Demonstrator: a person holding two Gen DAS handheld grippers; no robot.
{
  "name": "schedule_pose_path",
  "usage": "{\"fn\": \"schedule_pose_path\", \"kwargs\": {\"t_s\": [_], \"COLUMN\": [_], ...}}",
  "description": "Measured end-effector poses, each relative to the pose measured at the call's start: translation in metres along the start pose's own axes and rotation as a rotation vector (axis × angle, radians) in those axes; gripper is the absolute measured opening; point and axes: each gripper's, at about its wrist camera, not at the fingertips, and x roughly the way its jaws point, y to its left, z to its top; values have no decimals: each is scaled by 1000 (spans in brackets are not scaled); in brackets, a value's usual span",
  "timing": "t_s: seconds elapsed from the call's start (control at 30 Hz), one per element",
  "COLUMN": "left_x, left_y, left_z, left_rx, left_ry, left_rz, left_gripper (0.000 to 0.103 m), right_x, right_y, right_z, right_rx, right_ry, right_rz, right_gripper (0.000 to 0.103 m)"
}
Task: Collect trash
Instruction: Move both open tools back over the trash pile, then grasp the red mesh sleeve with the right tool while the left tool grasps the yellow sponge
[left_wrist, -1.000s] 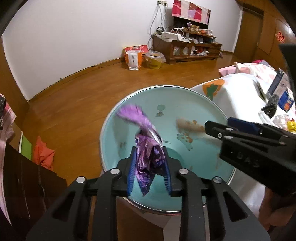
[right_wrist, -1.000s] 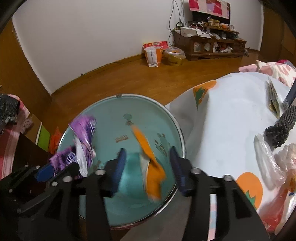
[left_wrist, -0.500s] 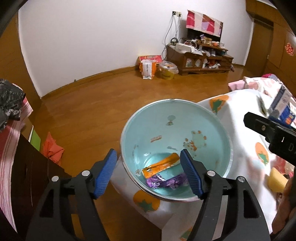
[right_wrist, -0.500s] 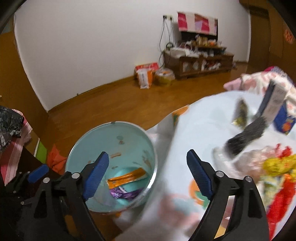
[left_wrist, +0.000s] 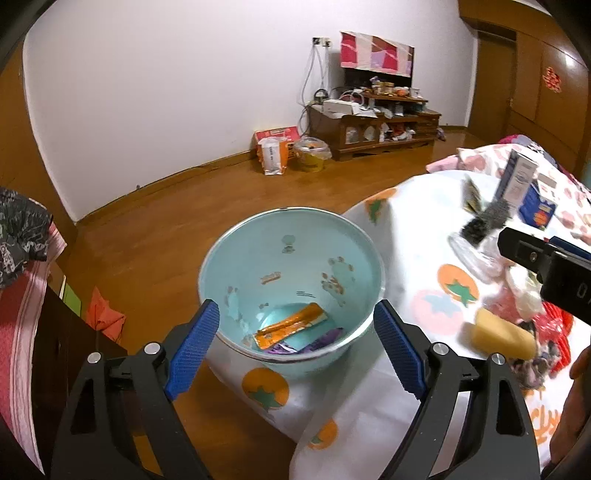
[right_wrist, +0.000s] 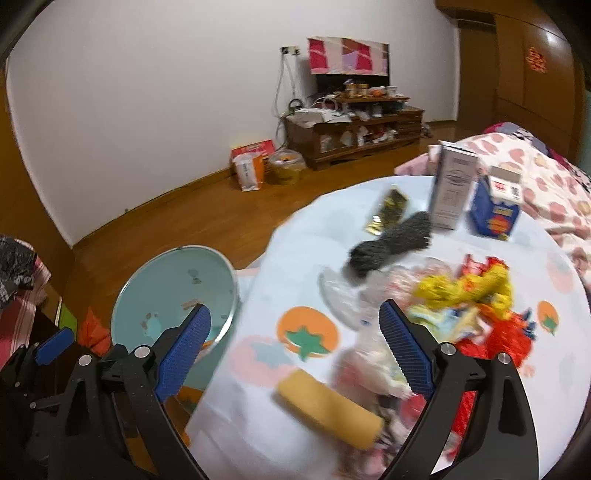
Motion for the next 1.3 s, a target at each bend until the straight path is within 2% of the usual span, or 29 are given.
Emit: {"fn": "schedule_pose_path", "kwargs": {"t_s": [0.23,0.43,0.7,0.93,1.07,1.23,1.3], "left_x": [-15,-23,-21,-15,-9,-6,-6], "left_y": [-26,-52,-90,-115,-121,-123,-125], "left_z": [-6,-11,-23,-37,-41,-34,-28], "left_rx": [34,71,159,179,161,122,113], "left_ry": [-10,-12,-1,34,58,50,41], "left_rz": [-33,-62,-95,-128,-151,-136,-127], "left_gripper": [85,85,85,85,85,85,84], "right_x": [-29,-50,-69,-65,-60,-48,-42], "right_y": [-29,-67,-134,-163,-161,-156,-157], "right_z": [-11,-24,-52,-80,-89,-94,-95], "right_rx": [35,79,128,151,138,126,140], "right_ry": [-65,-122,-98,-22,10,51,67], "right_rz": [-34,-138,-235,-242,-203,-155,-146], "right_gripper": [91,91,90,71,62,58,52]}}
